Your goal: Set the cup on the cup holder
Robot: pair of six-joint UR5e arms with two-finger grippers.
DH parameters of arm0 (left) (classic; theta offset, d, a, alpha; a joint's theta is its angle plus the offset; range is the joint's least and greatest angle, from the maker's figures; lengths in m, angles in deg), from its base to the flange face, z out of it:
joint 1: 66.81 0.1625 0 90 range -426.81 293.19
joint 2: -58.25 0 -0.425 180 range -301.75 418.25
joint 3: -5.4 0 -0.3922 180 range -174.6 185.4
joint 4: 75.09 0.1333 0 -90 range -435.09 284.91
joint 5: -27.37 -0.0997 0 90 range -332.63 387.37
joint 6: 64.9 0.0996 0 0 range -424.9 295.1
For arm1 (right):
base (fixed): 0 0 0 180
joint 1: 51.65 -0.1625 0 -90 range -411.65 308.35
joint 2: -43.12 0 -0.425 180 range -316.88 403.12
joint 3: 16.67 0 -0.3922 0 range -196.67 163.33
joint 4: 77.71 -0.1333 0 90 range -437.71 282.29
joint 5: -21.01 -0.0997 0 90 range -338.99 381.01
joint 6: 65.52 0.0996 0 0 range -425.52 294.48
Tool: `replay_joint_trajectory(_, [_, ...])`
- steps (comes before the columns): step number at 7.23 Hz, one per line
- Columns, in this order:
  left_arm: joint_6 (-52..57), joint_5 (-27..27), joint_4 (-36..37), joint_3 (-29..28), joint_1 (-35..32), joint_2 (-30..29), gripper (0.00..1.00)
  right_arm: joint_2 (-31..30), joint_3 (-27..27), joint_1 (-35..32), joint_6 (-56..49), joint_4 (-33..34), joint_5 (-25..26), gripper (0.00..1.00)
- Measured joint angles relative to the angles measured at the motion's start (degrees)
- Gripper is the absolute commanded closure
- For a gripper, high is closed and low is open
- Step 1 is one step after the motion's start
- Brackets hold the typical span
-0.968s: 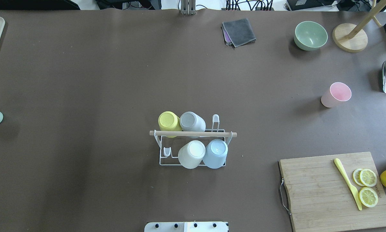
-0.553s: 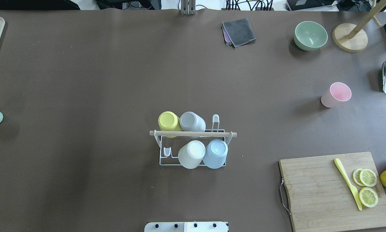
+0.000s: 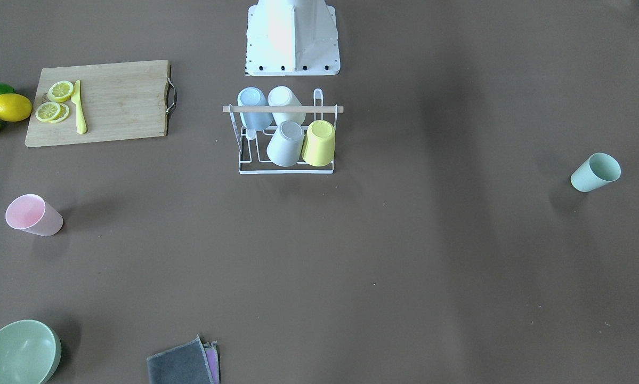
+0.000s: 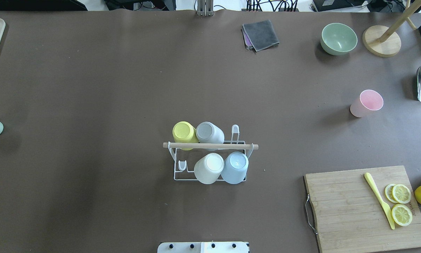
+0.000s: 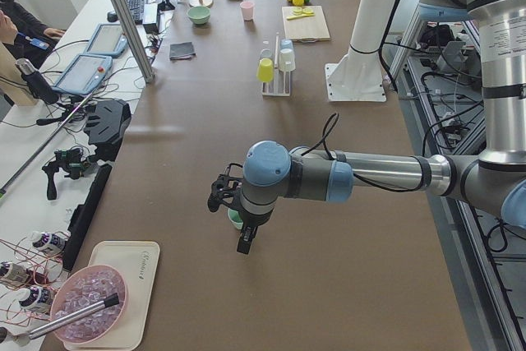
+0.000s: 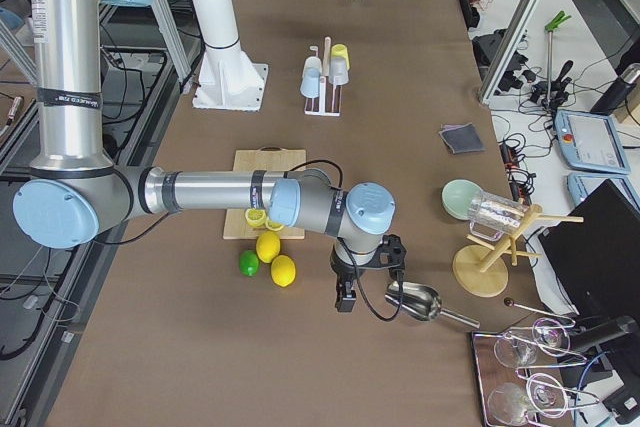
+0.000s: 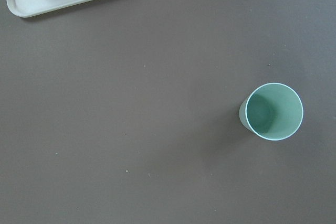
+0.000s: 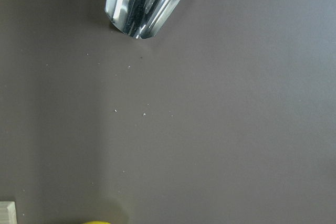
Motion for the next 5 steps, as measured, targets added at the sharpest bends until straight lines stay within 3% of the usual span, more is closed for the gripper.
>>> replay_joint_trajectory(5, [9.2,0.4,-5.3,0.5,0.4,-1.3,0.01,0.8,-0.5,0.0,0.0,-0.5,-0.2,0.0])
